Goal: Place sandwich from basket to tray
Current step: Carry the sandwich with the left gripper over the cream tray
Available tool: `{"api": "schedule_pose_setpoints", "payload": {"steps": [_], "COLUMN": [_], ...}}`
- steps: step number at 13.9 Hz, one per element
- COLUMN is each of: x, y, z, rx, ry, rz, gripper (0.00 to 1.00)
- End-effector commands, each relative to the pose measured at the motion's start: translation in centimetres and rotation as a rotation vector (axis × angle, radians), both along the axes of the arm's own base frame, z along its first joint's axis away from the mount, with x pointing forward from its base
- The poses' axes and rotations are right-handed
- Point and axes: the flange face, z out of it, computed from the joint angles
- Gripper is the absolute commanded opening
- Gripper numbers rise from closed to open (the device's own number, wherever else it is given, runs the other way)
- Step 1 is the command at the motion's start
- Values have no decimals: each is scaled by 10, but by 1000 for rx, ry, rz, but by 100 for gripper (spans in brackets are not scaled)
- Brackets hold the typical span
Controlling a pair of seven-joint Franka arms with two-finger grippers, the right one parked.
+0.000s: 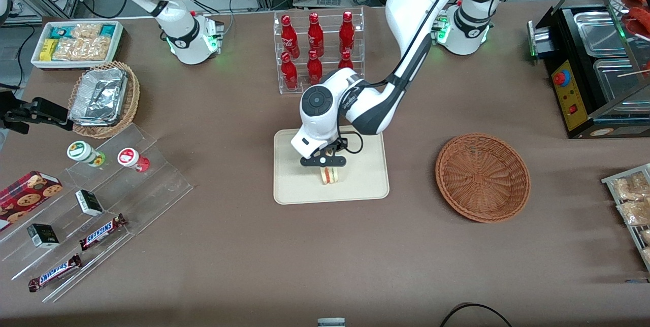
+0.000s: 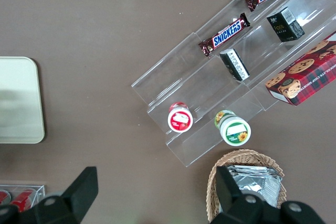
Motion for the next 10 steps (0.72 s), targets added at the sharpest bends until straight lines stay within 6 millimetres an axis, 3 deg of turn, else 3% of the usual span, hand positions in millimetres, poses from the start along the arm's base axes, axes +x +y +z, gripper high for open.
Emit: {"api": "schedule_pose_setpoints", "payload": {"steps": [1,2,4,5,7,10], "x": [2,2,2,2,5,19], "y": [-8,-8,-8,-8,-5,15], "z": [3,1,-2,0,8,56], "rx": [-8,-6,-4,-4,-2,-1], "ry": [-38,-36,-34,-34,-33,-22], "rz": [3,3,-4,-9,5,44], "gripper": [0,6,74,93,99,99]}}
